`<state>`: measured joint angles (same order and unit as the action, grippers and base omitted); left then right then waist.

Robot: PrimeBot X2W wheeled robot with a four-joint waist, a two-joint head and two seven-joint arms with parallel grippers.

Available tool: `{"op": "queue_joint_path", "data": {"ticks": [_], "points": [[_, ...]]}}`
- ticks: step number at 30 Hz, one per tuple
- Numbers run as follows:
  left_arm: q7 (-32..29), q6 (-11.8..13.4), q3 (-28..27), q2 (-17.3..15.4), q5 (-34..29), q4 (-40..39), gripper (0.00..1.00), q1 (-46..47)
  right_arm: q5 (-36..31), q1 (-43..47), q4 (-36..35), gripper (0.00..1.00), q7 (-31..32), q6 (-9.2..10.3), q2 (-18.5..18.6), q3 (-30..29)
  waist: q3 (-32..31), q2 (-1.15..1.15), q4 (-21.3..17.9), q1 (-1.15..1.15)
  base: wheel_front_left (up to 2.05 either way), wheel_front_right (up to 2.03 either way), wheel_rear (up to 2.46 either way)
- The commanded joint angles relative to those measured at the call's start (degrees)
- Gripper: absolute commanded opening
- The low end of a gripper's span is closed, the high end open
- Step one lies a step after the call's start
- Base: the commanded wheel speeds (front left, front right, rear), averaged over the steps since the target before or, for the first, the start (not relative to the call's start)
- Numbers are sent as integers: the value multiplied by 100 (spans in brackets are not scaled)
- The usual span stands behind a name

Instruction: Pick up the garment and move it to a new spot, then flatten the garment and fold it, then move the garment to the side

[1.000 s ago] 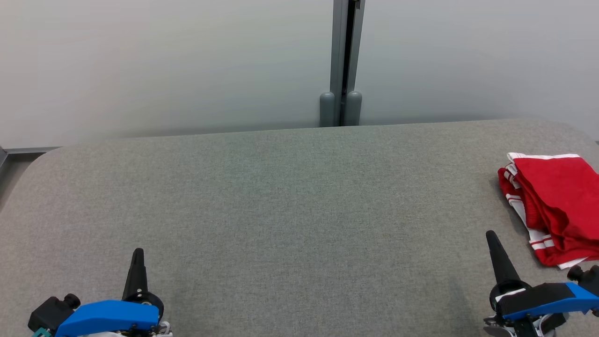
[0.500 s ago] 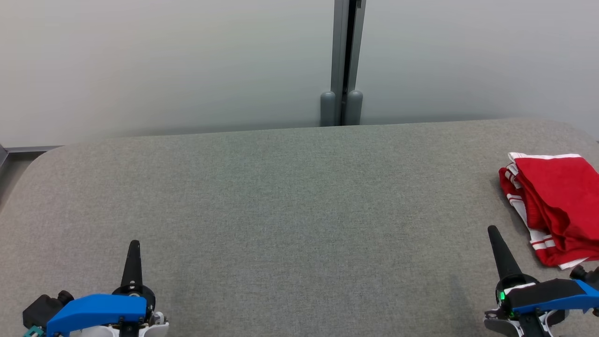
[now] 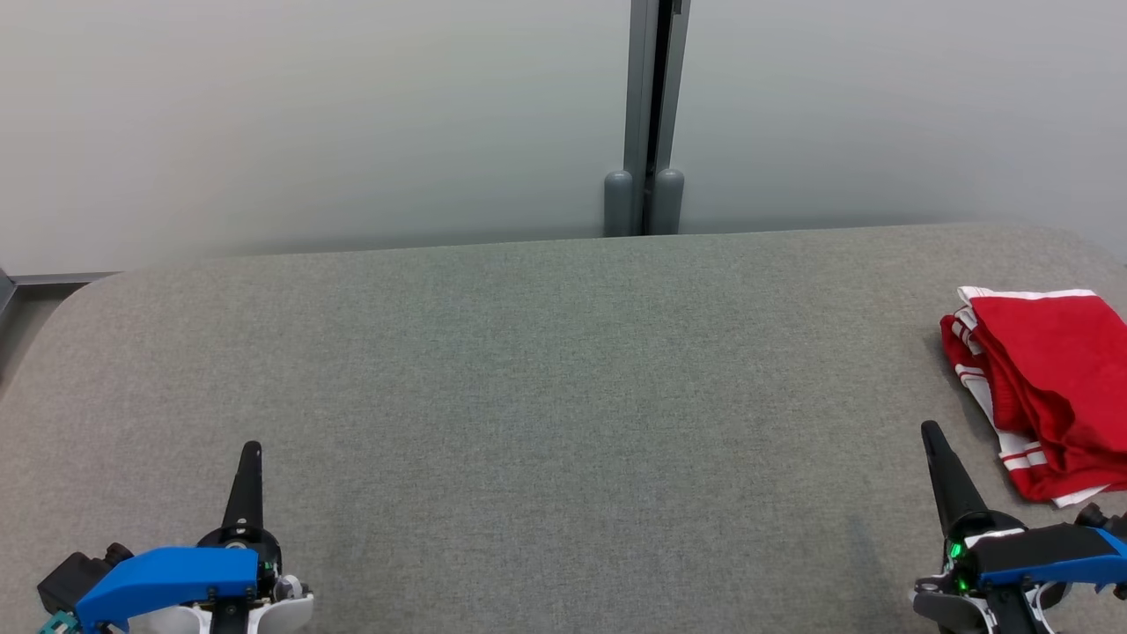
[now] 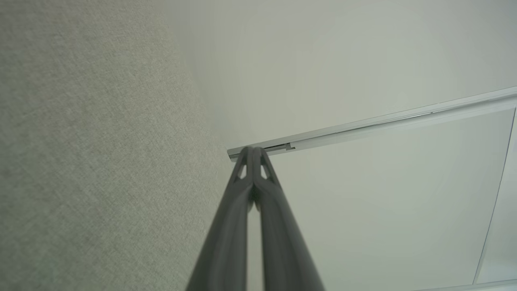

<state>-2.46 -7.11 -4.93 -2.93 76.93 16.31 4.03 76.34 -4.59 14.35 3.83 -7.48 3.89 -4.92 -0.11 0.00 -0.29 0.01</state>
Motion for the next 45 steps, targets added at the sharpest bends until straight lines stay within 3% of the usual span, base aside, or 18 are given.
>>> {"op": "queue_joint_path", "data": {"ticks": [1,34,45], "points": [[-40,-43,-38,2,112,-63,0,140,117,-135,-47,0,24,-2,-17,-30,1,0,1,0,0,0,0],[-400,-59,-162,9,1463,-233,0,246,1522,-192,-42,0,265,-2,-106,-167,26,0,27,-1,0,0,0],[-431,-61,-173,9,1552,-242,0,248,1613,-200,-41,0,287,-2,-110,-176,29,0,30,-1,0,0,0]]}}
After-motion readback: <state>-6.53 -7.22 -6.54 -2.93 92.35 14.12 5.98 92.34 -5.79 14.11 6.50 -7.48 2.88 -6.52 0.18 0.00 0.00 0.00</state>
